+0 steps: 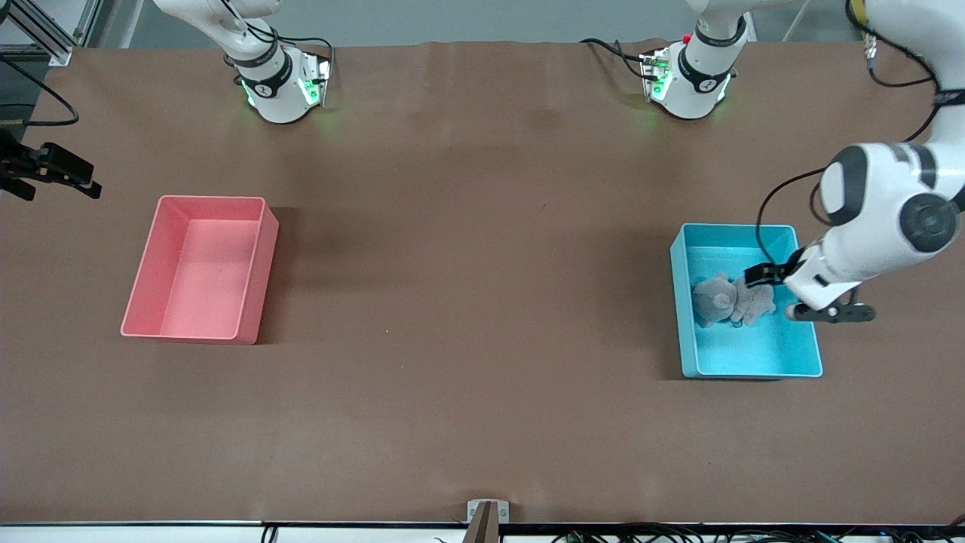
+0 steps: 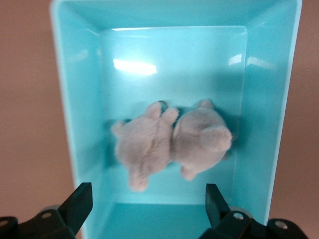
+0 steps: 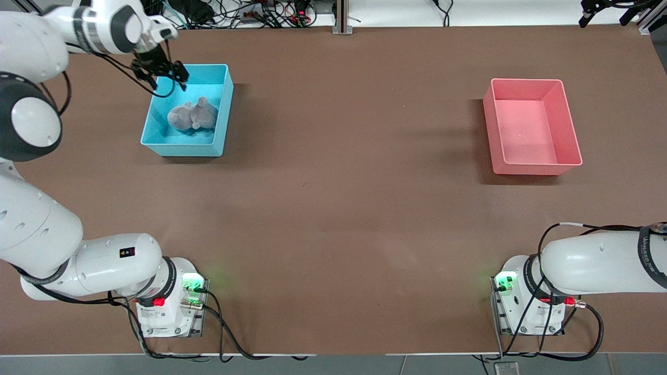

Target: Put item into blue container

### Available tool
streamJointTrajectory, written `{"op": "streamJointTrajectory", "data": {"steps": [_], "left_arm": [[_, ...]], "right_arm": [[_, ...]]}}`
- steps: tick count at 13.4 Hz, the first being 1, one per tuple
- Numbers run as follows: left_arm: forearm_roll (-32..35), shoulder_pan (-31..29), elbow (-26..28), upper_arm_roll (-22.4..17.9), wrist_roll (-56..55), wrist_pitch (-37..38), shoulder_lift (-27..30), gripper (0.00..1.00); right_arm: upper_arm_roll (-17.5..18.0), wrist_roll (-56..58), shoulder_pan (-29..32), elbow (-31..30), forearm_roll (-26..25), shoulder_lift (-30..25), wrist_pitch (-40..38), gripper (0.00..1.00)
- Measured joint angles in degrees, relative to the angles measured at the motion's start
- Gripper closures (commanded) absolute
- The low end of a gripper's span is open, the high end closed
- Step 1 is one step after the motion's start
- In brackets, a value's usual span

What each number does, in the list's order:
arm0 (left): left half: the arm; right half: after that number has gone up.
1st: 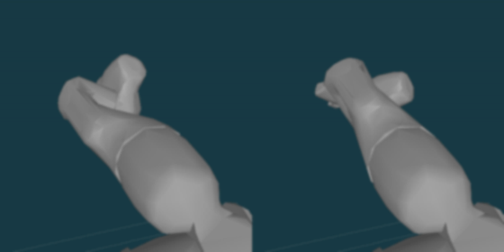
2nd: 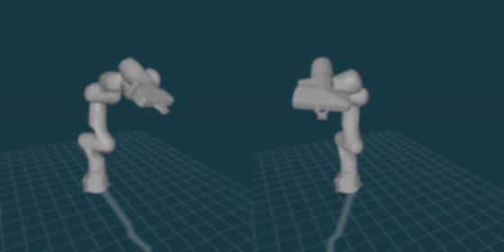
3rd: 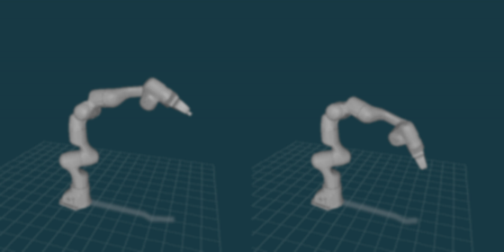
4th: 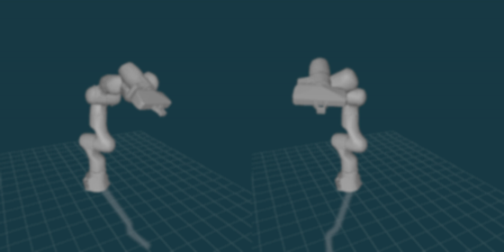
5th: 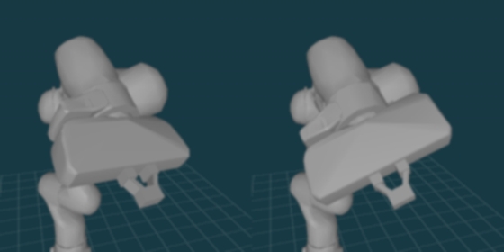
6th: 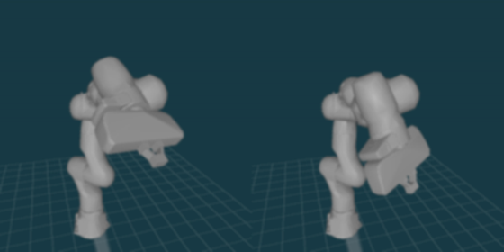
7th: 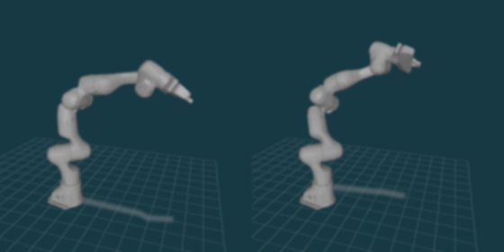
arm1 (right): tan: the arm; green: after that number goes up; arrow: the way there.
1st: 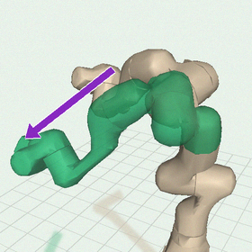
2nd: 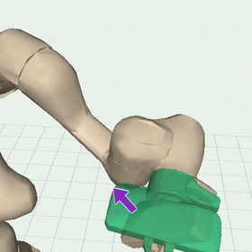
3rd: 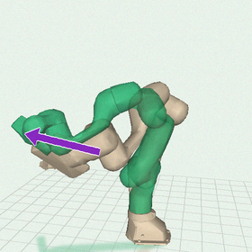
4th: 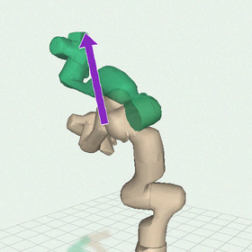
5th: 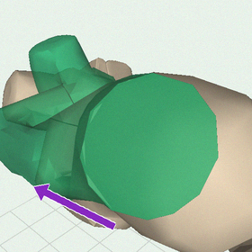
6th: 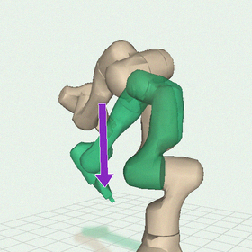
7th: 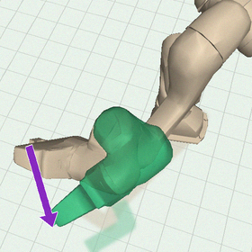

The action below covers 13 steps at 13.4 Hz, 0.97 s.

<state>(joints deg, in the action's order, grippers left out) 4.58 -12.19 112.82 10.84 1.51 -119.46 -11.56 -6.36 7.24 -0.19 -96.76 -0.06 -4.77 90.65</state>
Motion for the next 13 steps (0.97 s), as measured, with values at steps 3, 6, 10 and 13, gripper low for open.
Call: {"op": "streamJointTrajectory", "data": {"steps": [3, 6, 10, 13], "left_arm": [[-1.2, -2.0, -3.8, 0.0, 1.8, 8.8, 5.1, 0.0], [-1.4, -2.2, -12.6, 0.1, 1.8, 19.6, 6.9, 0.0], [-3.3, -2.0, -21.1, 0.3, 1.8, 26.6, 8.4, 0.0], [-3.9, 0.3, -22.1, -0.5, 1.7, 27.5, 10.8, 0.0]], "right_arm": [[0.0, -1.1, 0.0, 0.0, 1.0, -0.2, -0.8, 0.0], [0.2, -2.3, 0.0, -0.1, 1.1, -0.7, -1.5, 0.0], [0.5, -2.8, -0.2, -0.2, 1.1, -0.9, -1.6, 0.0], [0.6, -3.0, -0.6, -0.3, 1.1, -1.0, -1.6, 0.0]]}}
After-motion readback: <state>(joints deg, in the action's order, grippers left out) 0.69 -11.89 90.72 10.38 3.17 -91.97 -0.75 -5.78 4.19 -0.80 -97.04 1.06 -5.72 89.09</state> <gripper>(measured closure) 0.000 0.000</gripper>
